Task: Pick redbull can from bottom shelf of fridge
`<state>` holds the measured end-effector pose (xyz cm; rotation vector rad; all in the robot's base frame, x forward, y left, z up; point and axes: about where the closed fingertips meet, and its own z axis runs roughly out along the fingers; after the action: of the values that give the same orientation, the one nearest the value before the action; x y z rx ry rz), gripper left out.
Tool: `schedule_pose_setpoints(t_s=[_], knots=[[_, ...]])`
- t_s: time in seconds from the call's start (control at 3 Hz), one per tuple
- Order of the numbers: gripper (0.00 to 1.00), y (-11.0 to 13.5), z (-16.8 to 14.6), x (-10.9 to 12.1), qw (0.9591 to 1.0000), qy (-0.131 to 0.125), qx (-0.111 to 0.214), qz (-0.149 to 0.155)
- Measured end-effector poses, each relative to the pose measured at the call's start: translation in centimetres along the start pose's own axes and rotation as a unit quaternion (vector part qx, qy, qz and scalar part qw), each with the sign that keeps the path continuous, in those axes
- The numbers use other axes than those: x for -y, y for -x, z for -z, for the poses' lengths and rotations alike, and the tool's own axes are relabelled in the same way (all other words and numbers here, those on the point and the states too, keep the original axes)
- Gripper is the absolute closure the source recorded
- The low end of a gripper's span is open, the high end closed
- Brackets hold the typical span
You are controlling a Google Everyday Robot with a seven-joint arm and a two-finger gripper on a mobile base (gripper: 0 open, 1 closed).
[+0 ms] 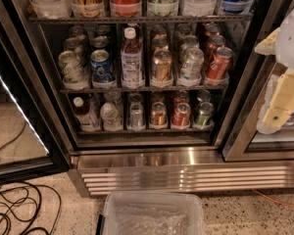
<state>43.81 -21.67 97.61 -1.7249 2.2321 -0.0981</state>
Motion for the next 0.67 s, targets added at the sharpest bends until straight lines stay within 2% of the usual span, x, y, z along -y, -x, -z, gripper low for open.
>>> schedule_pose_setpoints(t_s=[0.67], knots=[[0.0, 0.1, -0.32, -0.22, 0.9999, -0.006, 0.011, -0.008]])
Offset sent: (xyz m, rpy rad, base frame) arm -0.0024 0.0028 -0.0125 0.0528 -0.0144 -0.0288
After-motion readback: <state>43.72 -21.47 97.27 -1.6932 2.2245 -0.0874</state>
